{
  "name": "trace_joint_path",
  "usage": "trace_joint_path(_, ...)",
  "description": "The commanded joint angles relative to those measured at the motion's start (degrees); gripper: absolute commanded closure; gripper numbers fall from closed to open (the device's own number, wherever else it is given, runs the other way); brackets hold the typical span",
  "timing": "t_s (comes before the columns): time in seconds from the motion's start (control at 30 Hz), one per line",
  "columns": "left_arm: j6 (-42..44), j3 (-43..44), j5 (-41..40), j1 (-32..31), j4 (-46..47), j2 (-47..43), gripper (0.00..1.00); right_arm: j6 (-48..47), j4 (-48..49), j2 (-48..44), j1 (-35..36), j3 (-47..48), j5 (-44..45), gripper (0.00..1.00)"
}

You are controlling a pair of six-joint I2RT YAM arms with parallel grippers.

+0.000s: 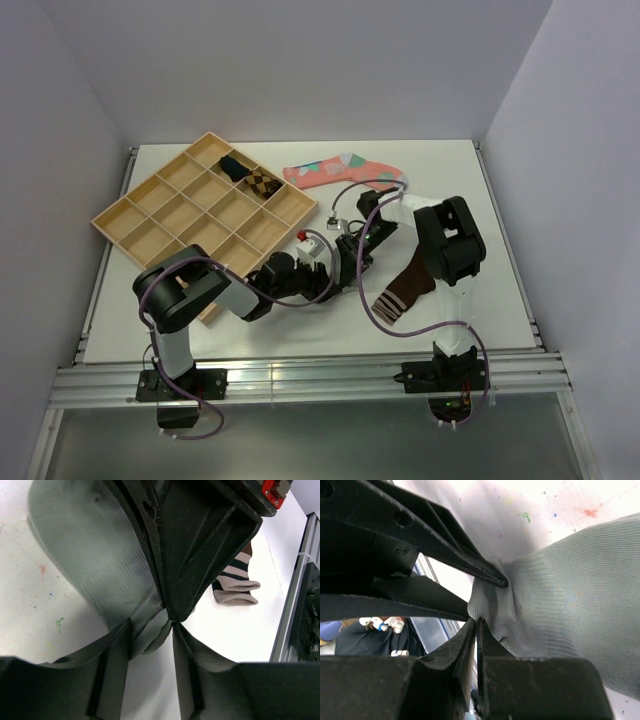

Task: Roll the socks
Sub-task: Roll the sock at the center of the board.

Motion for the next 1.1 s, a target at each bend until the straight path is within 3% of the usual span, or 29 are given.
trace_joint_path(0.0,1.22,2.07,0.16,0.26,-1.37,0.57,0.58,0.8,0.19,-1.91,-0.56,1.3,-1.12,0.91)
trace_joint_path(0.27,0.43,3.39,0.07,0.34,-4.79,-0.57,0.81,3.87,4.4,-3.57,-1.7,-1.16,3.36,0.92)
trace_joint_path(0.4,-0.18,4.88,0.78,0.26,-9.71,-1.89,1.0,6.07,7.74,-5.33,-2.32,-2.92,8.37,0.92)
trace_joint_path(0.83,-9.5,20.08,4.99,0.61,-42.67,-1.89,1.0,6.78,14.25,-9.99,-2.58,-6.61,18.57,0.89)
trace_joint_path(0.93,-12.22,22.1,7.01,1.48,-47.05,-0.93,1.0,6.95,15.83,-11.39,-2.58,-7.31,19.36,0.82)
trace_joint_path(1.07,-13.81,23.25,9.47,3.41,-51.02,0.13,1.0,7.48,19.43,-18.14,-2.67,-10.21,21.03,0.64)
